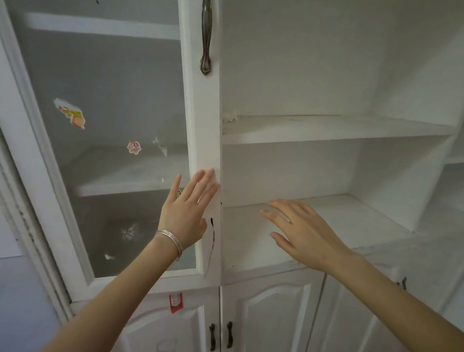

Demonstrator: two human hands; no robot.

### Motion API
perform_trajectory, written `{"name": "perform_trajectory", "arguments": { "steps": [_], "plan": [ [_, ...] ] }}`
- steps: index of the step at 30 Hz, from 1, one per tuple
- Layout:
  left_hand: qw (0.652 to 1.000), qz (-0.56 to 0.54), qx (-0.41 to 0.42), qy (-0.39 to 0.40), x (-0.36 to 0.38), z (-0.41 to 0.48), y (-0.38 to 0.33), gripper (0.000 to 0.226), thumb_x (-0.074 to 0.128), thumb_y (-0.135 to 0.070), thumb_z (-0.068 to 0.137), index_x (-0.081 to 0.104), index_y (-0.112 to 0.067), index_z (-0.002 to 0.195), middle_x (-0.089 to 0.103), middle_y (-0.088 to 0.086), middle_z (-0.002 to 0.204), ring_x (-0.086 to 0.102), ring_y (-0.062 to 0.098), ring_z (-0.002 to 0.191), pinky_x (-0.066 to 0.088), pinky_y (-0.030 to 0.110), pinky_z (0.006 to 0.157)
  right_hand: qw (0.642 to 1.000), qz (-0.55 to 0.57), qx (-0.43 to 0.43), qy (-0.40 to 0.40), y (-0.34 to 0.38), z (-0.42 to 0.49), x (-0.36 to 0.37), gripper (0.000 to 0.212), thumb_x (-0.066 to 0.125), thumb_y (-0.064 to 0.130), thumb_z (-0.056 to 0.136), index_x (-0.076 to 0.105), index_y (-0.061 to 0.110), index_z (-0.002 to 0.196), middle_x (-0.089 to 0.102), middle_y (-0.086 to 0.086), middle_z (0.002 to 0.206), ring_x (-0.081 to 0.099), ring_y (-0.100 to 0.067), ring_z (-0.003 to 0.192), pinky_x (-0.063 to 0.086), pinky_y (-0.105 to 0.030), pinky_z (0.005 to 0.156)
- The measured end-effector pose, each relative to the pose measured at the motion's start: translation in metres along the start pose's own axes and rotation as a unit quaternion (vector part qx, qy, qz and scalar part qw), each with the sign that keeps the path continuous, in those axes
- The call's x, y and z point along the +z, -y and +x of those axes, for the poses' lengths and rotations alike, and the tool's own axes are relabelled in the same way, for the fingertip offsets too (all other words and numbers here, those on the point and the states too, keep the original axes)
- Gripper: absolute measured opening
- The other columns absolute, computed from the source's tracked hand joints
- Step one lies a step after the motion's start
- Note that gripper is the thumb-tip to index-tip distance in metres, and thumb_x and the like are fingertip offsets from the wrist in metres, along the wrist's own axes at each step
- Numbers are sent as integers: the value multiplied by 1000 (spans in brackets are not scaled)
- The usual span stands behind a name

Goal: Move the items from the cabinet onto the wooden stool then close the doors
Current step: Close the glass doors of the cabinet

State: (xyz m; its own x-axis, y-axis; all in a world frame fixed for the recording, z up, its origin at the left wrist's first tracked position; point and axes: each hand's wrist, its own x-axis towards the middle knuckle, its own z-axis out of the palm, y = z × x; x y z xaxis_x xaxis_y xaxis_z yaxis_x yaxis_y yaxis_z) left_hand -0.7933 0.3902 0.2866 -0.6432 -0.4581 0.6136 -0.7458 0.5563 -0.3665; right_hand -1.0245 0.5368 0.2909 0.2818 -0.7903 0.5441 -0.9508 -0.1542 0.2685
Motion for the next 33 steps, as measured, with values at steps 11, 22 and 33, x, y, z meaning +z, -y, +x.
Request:
{"name": "perform_trajectory", "arguments": {
  "steps": [11, 22, 33],
  "plan": [
    [1000, 21, -23, -6, 29, 30, 7, 78, 75, -19, 62, 49, -12, 136, 29, 9, 152, 24, 25, 139, 11, 55, 111, 1000, 0, 6, 16, -16, 54, 39, 41, 52, 28, 85, 56, 13, 123, 55, -10, 125, 52, -26, 116, 40, -43, 101],
    [996, -82, 39, 9, 8, 33, -7, 76, 75, -21, 63, 50, -13, 134, 37, 14, 146, 40, 36, 129, 34, 53, 102, 996, -26, 69, 44, -18, 28, 45, 43, 54, 28, 86, 50, 15, 126, 53, -10, 127, 48, -25, 118, 38, -42, 102],
    [929, -293, 227, 0, 26, 45, -153, 48, 39, -42, 80, 69, -14, 105, 69, 3, 97, 65, 25, 84, 51, 38, 71, 958, -105, 229, 139, -52, -119, -10, 47, 35, 41, 89, 57, 17, 123, 59, -9, 124, 55, -25, 114, 42, -45, 98]
  ]
}}
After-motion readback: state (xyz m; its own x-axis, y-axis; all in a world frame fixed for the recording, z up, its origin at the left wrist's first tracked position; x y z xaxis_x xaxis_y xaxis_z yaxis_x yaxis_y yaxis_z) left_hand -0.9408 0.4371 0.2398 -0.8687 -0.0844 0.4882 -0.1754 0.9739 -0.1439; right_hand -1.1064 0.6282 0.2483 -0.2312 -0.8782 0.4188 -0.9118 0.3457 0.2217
